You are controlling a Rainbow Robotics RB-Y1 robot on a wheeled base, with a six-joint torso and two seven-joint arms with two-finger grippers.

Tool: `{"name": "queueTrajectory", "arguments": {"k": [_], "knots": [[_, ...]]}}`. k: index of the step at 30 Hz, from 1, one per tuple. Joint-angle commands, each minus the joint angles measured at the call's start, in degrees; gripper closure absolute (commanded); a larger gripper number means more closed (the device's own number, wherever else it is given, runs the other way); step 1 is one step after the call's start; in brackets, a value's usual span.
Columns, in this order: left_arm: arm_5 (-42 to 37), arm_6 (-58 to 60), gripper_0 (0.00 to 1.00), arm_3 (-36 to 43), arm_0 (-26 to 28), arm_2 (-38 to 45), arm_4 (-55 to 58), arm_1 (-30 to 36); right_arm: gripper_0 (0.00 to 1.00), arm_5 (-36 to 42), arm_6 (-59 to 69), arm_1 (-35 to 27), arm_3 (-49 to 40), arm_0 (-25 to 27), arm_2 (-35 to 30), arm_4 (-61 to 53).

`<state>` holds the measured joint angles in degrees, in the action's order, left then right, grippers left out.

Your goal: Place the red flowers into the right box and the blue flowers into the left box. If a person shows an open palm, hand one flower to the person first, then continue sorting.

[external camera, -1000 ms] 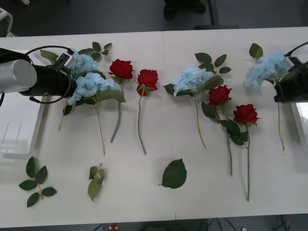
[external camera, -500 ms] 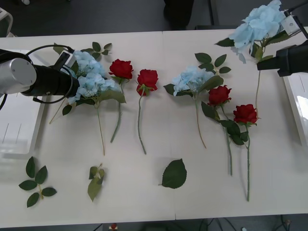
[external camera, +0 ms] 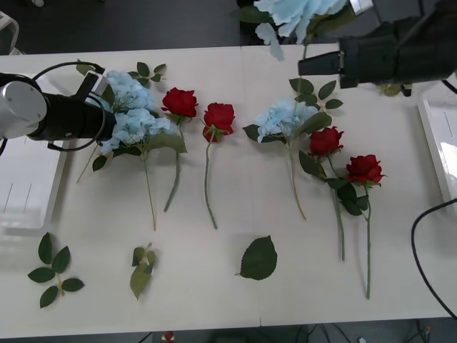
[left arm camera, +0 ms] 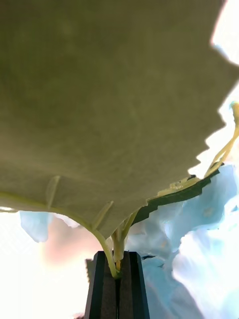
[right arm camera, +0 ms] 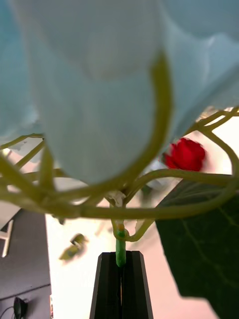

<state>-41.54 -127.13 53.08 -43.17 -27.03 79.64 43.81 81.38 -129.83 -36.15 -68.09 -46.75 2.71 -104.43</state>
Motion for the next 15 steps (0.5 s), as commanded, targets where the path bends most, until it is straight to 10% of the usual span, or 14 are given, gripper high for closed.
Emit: {"name": "queueTrajectory", "arguments": {"k": [1, 15], "knots": [[-5.9, -2.2, 1.0, 4.8, -3.1, 1.6, 5.3, 8.8, 1.0, -2.9, -2.5, 5.6, -2.9, -5.6, 2.9, -3.0], [-35.5, -2.2, 1.0, 7.9, -3.1, 21.1, -7.1, 24.7, 1.0, -8.5, -11.0, 12.6, -2.9, -11.1, 5.5, -3.0]]}}
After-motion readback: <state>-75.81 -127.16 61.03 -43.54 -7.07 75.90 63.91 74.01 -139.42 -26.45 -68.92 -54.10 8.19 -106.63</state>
